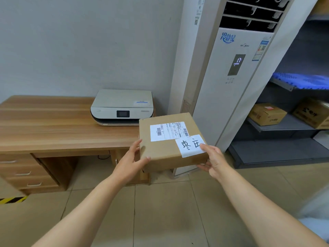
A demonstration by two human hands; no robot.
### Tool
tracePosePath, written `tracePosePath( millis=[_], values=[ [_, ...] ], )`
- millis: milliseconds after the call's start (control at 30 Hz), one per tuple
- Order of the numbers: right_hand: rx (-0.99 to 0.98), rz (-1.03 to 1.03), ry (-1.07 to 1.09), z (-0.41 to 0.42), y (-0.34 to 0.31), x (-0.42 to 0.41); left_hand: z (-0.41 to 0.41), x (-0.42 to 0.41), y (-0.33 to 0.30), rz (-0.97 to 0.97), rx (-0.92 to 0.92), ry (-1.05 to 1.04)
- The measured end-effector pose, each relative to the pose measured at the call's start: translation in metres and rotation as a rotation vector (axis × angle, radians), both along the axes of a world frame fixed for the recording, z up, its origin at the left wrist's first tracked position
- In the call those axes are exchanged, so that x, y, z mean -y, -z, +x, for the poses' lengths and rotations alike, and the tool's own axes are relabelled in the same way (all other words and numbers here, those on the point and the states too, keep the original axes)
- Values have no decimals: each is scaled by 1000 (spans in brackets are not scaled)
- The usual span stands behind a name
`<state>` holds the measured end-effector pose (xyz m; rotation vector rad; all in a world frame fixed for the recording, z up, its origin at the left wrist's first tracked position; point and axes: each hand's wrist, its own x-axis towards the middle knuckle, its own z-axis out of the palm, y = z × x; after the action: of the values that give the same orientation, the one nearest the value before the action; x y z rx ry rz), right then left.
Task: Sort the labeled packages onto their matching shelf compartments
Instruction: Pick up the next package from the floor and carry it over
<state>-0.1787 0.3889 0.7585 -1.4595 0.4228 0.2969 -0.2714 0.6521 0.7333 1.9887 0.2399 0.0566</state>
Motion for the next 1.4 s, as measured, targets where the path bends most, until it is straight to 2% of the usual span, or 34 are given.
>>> tracePosePath(
  millis=[200, 300, 400, 533, 733, 900, 1033, 1267, 1400],
  values=[
    [46, 71, -16, 8, -17, -5, 17, -26, -9, 319, -44, -184],
    [69, 110, -50, 13, -24, -11, 22, -46, -14, 420, -60, -163],
    [102, 159, -96, 14, -35, -18, 22, -64, -19, 443, -54, -107],
    [160, 192, -124, 20, -42, -30, 14, -83, -30, 142, -127, -4],
    [212, 248, -143, 22, -42, -50, -5, -102, -31, -101, -121, 43],
    [246, 255, -179, 25, -42, -73, -23, -120, -30, -172, -161, 116],
    [265, 240, -196, 34, -46, -91, -32, -135, -30, -236, -178, 93],
    [247, 290, -179, 58, -50, -128, -26, -155, -25, -371, -111, -64],
    [229, 293, -253, 83, -41, -161, -15, -168, -22, -445, -86, -185]
  ],
)
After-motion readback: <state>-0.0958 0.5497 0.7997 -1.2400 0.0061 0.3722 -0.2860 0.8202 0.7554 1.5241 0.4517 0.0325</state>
